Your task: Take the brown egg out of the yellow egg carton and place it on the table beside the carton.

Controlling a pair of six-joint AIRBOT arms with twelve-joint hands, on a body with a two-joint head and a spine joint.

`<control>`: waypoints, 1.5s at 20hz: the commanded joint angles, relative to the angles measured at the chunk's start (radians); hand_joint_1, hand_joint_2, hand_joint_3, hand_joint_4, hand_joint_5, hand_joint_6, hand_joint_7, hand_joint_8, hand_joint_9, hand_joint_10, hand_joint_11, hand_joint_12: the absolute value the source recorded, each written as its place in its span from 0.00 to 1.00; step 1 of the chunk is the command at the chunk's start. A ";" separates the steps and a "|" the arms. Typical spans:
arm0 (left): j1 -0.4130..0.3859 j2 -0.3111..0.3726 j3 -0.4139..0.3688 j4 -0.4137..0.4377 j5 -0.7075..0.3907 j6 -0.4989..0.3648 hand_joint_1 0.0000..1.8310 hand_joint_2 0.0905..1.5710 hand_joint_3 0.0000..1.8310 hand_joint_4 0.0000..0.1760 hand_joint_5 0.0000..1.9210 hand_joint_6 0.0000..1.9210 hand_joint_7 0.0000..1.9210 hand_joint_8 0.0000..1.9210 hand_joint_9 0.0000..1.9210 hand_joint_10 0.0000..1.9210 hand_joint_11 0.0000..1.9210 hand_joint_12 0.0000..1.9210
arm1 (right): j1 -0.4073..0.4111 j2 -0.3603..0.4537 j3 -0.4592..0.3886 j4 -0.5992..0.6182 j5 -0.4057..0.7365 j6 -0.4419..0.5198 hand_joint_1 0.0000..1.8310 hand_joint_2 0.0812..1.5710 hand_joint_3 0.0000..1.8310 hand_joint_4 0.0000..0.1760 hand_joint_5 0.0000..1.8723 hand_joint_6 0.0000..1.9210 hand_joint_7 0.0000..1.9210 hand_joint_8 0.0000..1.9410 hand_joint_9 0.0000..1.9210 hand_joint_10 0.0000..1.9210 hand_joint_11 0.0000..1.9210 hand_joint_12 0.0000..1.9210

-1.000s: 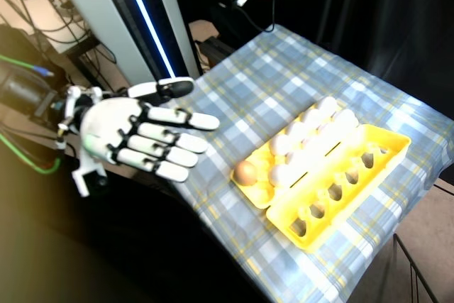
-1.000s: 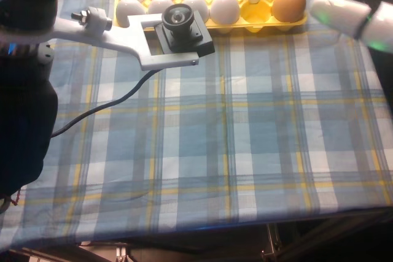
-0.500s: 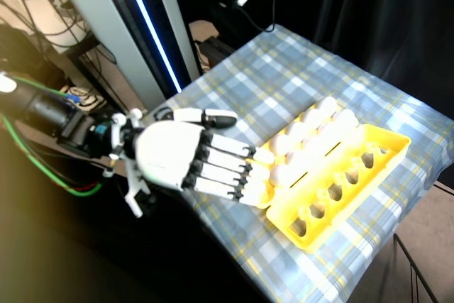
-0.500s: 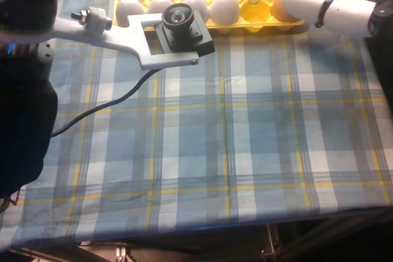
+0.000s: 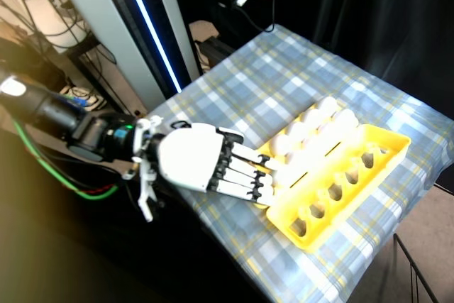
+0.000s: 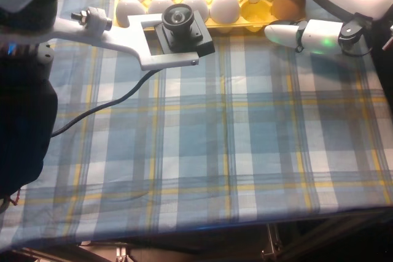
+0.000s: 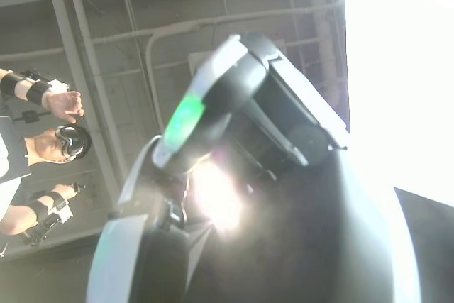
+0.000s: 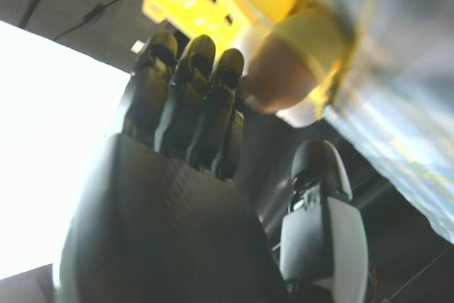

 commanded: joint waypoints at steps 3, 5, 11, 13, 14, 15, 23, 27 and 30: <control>-0.015 -0.011 -0.007 0.023 -0.074 -0.009 0.45 0.90 0.01 0.00 0.26 0.92 0.70 1.00 0.76 1.00 0.67 1.00 | 0.026 0.000 0.007 -0.012 0.085 -0.010 0.17 0.78 0.00 0.00 0.32 0.00 0.41 0.01 0.29 0.00 0.14 0.01; -0.015 -0.011 -0.007 0.023 -0.074 -0.009 0.45 0.90 0.00 0.00 0.26 0.92 0.70 1.00 0.77 1.00 0.68 1.00 | 0.034 0.000 0.006 -0.023 0.077 -0.018 0.18 0.79 0.00 0.00 0.32 0.00 0.42 0.01 0.30 0.01 0.15 0.01; -0.015 -0.011 -0.007 0.023 -0.074 -0.009 0.47 0.89 0.00 0.00 0.27 0.90 0.71 1.00 0.77 1.00 0.67 1.00 | 0.040 0.018 -0.030 -0.008 0.091 -0.089 0.31 0.76 0.00 0.02 0.34 0.00 0.44 0.00 0.30 0.00 0.14 0.01; -0.015 -0.011 -0.007 0.023 -0.074 -0.009 0.47 0.89 0.00 0.00 0.27 0.91 0.71 1.00 0.76 1.00 0.66 1.00 | 0.040 0.034 -0.049 0.006 0.117 -0.106 0.29 0.75 0.00 0.06 0.34 0.00 0.42 0.00 0.28 0.00 0.14 0.00; -0.015 -0.011 -0.007 0.023 -0.074 -0.009 0.48 0.89 0.00 0.00 0.27 0.91 0.72 1.00 0.77 1.00 0.67 1.00 | 0.040 0.039 -0.055 0.012 0.131 -0.106 0.26 0.74 0.00 0.05 0.34 0.00 0.41 0.00 0.28 0.00 0.14 0.01; -0.015 -0.011 -0.007 0.023 -0.074 -0.009 0.47 0.90 0.00 0.00 0.26 0.92 0.72 1.00 0.77 1.00 0.67 1.00 | 0.040 0.043 -0.059 0.019 0.144 -0.106 0.24 0.72 0.00 0.04 0.33 0.00 0.40 0.00 0.28 0.00 0.14 0.00; -0.015 -0.011 -0.007 0.023 -0.074 -0.010 0.44 0.90 0.00 0.00 0.26 0.93 0.70 1.00 0.75 1.00 0.66 1.00 | 0.040 0.064 -0.070 0.056 0.170 -0.124 0.28 0.69 0.00 0.03 0.31 0.00 0.40 0.00 0.28 0.00 0.14 0.00; -0.015 -0.011 -0.007 0.023 -0.074 -0.010 0.43 0.90 0.00 0.00 0.25 0.93 0.70 1.00 0.75 1.00 0.65 1.00 | 0.028 0.039 -0.033 0.096 0.122 -0.148 0.25 0.69 0.00 0.02 0.31 0.00 0.41 0.00 0.28 0.00 0.14 0.00; -0.015 -0.011 -0.007 0.023 -0.074 -0.011 0.44 0.91 0.00 0.00 0.25 0.94 0.70 1.00 0.76 1.00 0.66 1.00 | 0.028 0.033 -0.026 0.098 0.110 -0.148 0.25 0.70 0.00 0.08 0.31 0.00 0.40 0.00 0.28 0.00 0.13 0.00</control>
